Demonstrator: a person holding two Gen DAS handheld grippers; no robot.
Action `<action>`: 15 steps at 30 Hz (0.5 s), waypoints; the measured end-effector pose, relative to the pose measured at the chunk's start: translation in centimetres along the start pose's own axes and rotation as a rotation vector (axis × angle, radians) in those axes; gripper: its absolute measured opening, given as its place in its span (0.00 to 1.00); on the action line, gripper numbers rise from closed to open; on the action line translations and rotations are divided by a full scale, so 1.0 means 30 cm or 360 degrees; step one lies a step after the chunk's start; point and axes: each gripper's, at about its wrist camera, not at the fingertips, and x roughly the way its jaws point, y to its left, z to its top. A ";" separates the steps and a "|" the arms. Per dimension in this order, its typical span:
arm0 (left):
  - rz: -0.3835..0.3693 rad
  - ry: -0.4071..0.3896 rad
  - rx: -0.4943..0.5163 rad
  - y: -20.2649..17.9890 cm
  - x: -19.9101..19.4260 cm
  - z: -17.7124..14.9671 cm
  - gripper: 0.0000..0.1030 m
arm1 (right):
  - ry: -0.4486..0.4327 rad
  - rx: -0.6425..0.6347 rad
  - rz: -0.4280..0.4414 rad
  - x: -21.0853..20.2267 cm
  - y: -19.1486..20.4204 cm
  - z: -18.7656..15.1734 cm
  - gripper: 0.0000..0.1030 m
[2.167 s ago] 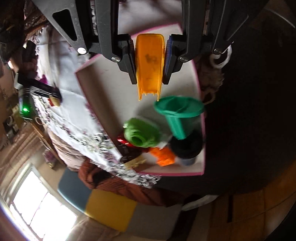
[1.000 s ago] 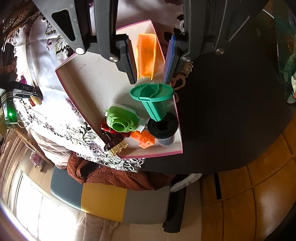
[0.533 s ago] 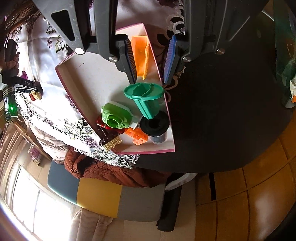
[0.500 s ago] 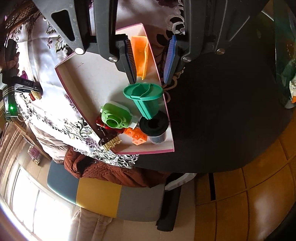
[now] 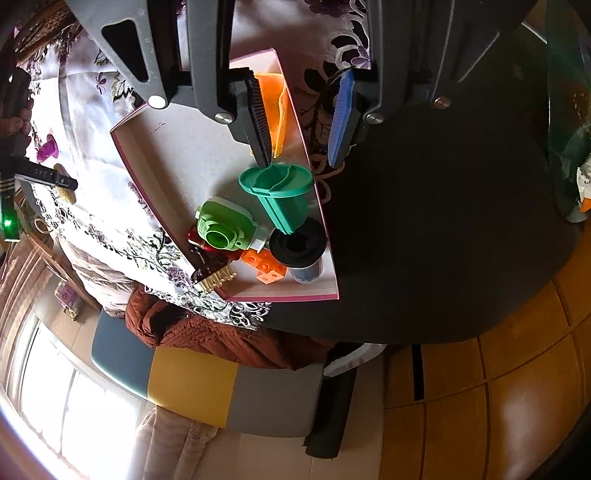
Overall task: Organize rigid objects
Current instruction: 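Lower the orange slide piece into the tray and open the left tool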
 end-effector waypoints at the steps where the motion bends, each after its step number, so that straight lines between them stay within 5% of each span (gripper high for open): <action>1: -0.0002 0.0001 0.0001 0.000 -0.001 -0.001 0.31 | -0.0023 -0.0020 0.0025 -0.020 0.031 0.004 0.43; 15: 0.0001 0.0004 -0.0036 0.024 0.001 -0.006 0.31 | -0.0132 -0.0372 0.0433 -0.167 0.498 0.015 0.43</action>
